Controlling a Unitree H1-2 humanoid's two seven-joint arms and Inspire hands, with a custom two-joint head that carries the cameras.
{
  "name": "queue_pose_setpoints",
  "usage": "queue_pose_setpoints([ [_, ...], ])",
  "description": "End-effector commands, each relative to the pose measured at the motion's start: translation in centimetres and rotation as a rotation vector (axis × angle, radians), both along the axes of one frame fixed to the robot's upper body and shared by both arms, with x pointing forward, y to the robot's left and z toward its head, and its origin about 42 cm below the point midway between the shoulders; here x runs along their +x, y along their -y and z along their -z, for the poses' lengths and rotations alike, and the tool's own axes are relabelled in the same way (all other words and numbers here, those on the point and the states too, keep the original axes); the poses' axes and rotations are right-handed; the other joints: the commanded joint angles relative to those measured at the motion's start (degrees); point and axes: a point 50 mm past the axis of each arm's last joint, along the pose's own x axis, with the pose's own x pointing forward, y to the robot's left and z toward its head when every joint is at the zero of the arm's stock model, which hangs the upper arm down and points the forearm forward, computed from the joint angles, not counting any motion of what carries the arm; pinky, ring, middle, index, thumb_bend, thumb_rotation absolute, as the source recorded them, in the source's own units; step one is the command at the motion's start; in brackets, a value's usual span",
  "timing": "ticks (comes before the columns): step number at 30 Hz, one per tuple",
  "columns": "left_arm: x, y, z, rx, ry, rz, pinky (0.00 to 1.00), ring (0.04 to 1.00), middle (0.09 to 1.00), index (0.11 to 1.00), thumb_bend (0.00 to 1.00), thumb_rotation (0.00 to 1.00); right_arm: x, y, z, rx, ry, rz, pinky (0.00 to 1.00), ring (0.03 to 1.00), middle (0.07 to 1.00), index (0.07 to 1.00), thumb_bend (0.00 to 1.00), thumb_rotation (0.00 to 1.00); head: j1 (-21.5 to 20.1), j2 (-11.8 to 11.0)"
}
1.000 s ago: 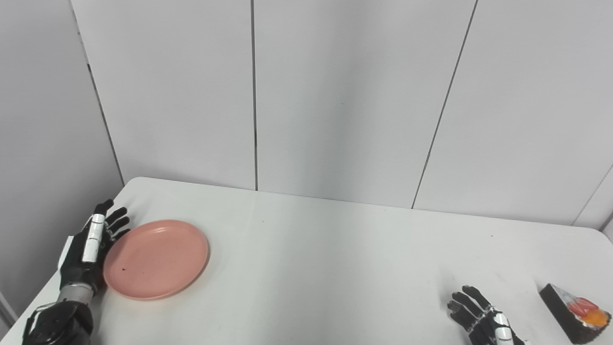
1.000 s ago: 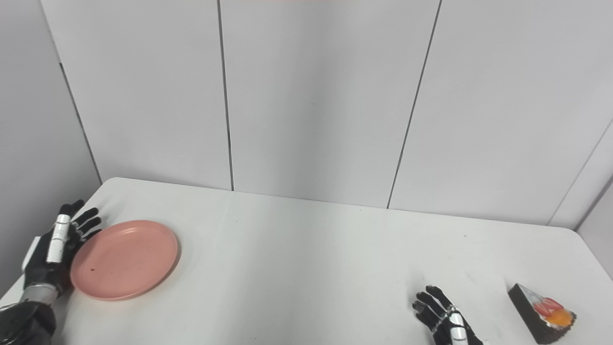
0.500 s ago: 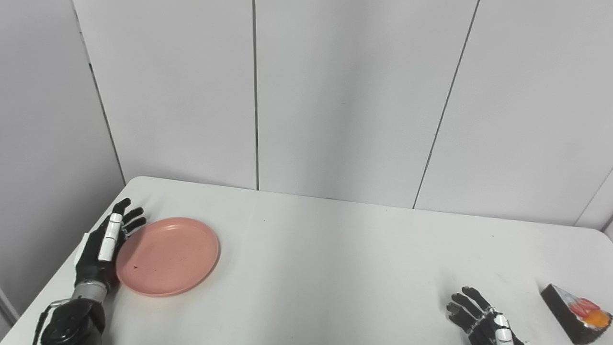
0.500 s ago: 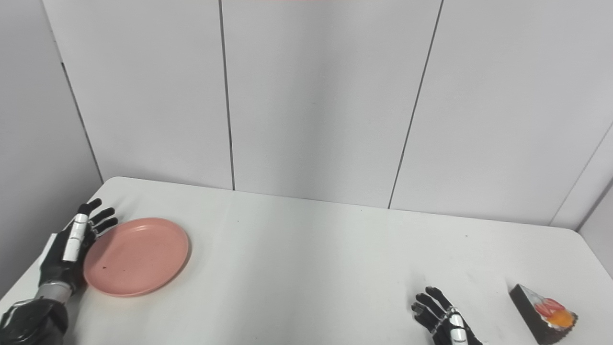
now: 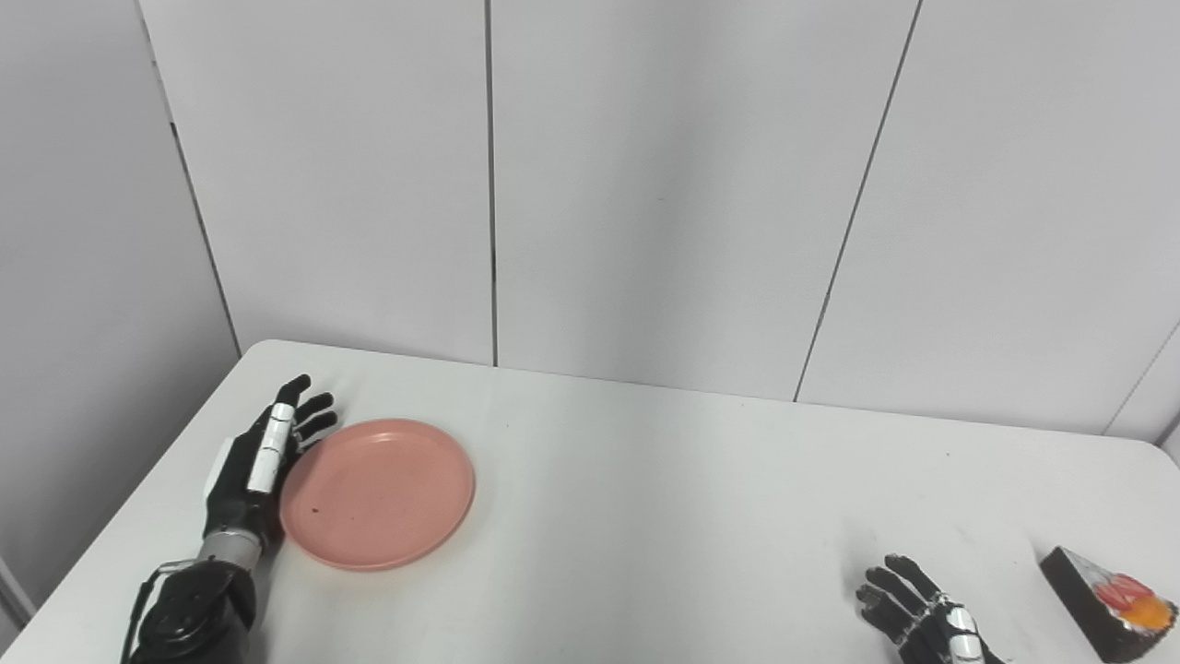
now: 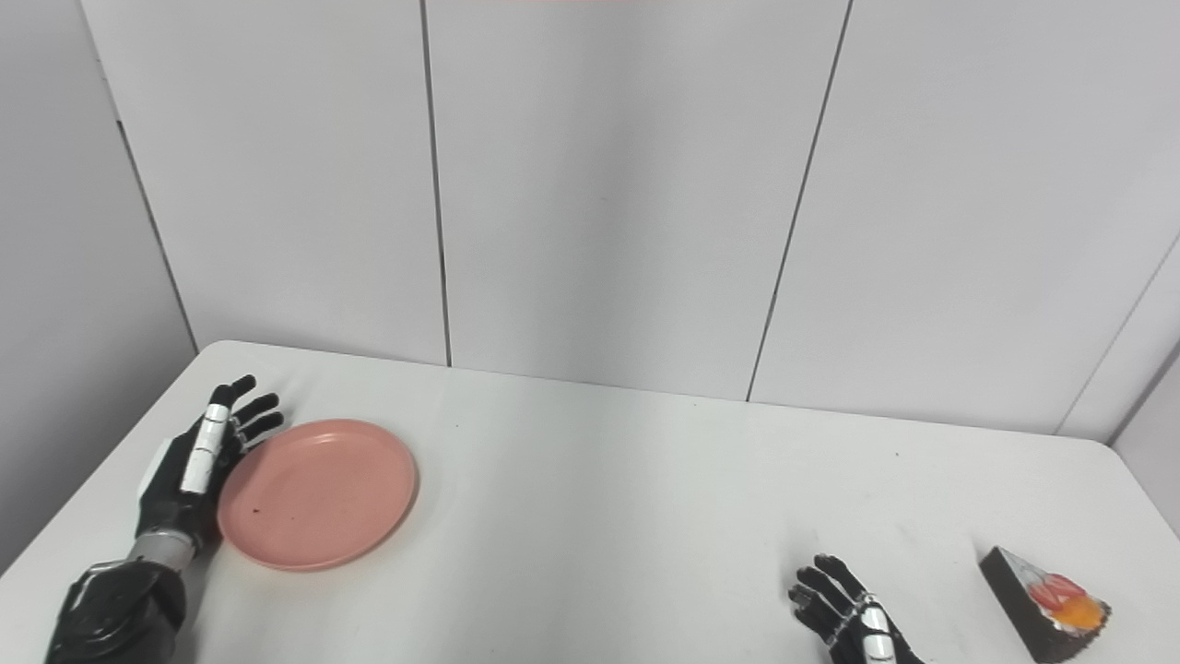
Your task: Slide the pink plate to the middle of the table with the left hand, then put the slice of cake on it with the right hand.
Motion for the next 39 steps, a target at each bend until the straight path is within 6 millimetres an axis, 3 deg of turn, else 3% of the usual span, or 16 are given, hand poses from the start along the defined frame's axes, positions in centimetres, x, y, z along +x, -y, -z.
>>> queue_pose_setpoints([
  [1, 1.1, 1.4, -1.5, -0.005, 0.022, 0.023, 0.71, 0.795, 0.812, 0.857, 0.8, 0.85, -0.5, -0.4, -0.1, 0.006, 0.01, -0.003, 0.81, 0.774, 0.782, 0.786, 0.67, 0.91, 0.07, 0.03],
  [21, 2.5, 9.7, -2.3, -0.021, -0.071, 0.13, 0.72, 0.788, 0.802, 0.841, 0.67, 0.9, -0.4, -0.9, -0.4, 0.026, -0.005, -0.004, 0.81, 0.776, 0.777, 0.78, 0.67, 0.88, -1.09, 0.28],
  [28, 2.4, 11.8, -2.1, -0.014, -0.08, 0.177, 0.72, 0.791, 0.802, 0.836, 0.7, 0.88, -0.5, -1.2, -0.5, 0.018, 0.0, -0.005, 0.82, 0.774, 0.775, 0.785, 0.65, 0.9, -2.26, 0.68],
  [39, 2.0, 15.7, -1.8, -0.037, -0.083, 0.214, 0.74, 0.808, 0.809, 0.85, 0.71, 0.89, -0.6, -2.3, -0.7, -0.019, 0.009, -0.002, 0.8, 0.763, 0.76, 0.774, 0.74, 0.87, -7.44, 1.88],
])
